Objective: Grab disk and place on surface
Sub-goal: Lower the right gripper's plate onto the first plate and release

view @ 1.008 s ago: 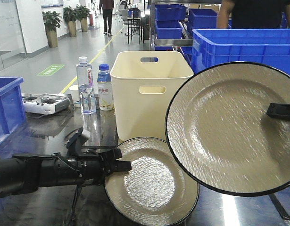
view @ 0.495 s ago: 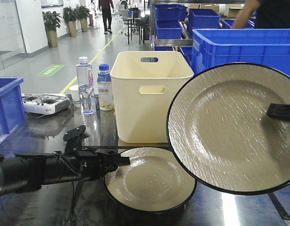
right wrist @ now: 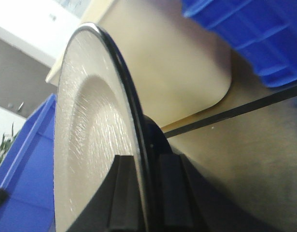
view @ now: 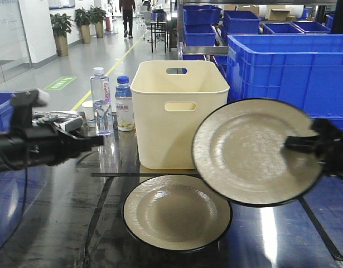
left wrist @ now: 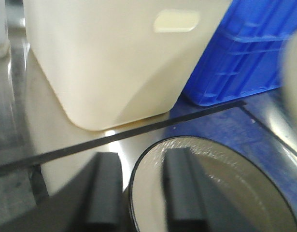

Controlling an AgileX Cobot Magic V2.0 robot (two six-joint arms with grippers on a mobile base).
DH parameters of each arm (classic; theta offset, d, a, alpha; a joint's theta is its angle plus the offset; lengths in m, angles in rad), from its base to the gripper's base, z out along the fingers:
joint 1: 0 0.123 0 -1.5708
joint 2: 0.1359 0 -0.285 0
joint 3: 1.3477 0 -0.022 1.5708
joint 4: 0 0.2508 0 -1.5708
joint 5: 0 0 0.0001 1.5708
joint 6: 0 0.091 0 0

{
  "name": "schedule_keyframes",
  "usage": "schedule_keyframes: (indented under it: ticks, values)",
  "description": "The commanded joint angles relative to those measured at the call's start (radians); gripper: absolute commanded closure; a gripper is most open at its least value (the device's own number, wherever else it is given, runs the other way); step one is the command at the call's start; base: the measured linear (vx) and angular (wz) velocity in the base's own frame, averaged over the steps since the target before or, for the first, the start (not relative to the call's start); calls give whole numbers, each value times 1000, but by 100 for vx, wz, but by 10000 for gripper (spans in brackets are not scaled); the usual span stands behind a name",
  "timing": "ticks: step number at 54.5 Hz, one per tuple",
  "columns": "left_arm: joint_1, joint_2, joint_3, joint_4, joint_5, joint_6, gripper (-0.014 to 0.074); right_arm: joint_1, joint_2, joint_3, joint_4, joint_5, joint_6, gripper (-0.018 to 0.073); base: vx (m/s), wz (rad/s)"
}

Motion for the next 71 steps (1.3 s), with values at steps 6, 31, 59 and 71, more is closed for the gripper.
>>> schedule_keyframes:
  ticks: [6, 31, 59, 71]
  values:
    - [16, -133, -35, 21, 2, -85, 607, 155, 136, -185, 132, 40, -24, 568, 0, 0]
    - [16, -149, -35, 22, 14, -85, 601, 292, 245, -264, -142, -81, -21, 405, 0, 0]
    - [16, -149, -35, 139, 38, -225, 597, 261, 233, -328, -530, -114, -18, -101, 0, 0]
    - [16, -148, -34, 731, 71, -696, 597, 241, 148, -402, -974, -112, 259, 25, 0, 0]
